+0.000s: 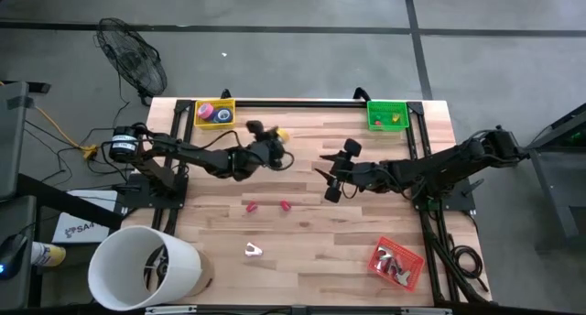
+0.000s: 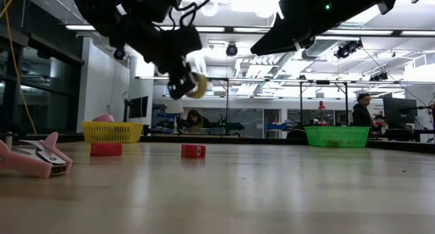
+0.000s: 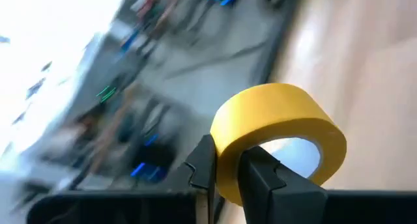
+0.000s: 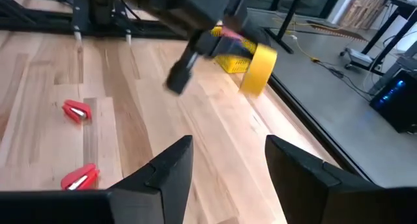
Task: Pick and place Stapler, Stapler remover, tape
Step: Put the yellow tape into the yellow bin
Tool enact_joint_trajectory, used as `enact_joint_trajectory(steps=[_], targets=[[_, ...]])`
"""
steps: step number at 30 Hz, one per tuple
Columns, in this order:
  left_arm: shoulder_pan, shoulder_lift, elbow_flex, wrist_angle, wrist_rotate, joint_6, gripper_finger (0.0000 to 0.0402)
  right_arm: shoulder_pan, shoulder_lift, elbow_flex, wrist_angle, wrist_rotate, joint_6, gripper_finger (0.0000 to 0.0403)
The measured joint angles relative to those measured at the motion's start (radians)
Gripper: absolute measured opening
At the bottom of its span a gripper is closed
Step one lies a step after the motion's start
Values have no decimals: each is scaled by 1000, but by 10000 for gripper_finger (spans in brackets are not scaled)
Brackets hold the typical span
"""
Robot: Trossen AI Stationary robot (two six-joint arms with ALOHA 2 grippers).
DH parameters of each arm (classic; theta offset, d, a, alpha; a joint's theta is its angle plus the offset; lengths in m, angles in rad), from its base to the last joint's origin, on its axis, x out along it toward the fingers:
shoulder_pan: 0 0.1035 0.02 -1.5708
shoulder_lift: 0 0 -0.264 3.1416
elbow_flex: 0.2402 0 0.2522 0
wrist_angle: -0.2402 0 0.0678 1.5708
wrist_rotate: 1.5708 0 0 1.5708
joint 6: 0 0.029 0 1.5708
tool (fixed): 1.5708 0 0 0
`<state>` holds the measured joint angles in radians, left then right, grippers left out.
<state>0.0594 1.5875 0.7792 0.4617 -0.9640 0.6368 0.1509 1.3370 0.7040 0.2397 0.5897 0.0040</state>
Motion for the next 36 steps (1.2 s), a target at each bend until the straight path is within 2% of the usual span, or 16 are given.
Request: enact_joint_trajectory(steps=[3, 5, 10, 16, 19, 26, 36], targets=[[25, 0, 0, -45, -186, -19, 34, 0, 1, 0, 0, 2, 0, 184], [64, 0, 0, -92, -236, -68, 34, 0, 0, 0, -2, 2, 4, 185], [216, 0, 0, -197, -168, -255, 34, 0, 1, 0, -26, 2, 41, 182], [383, 1, 0, -262, -136, -370, 34, 0, 0, 0, -35, 2, 49, 181], [445, 4, 0, -303, -88, -436, 34, 0, 0, 0, -36, 2, 49, 181], [532, 74, -2, -319, -71, -521, 34, 0, 1, 2, -36, 2, 49, 181], [569, 134, -1, -256, -165, -528, 34, 0, 1, 2, -37, 1, 52, 181]])
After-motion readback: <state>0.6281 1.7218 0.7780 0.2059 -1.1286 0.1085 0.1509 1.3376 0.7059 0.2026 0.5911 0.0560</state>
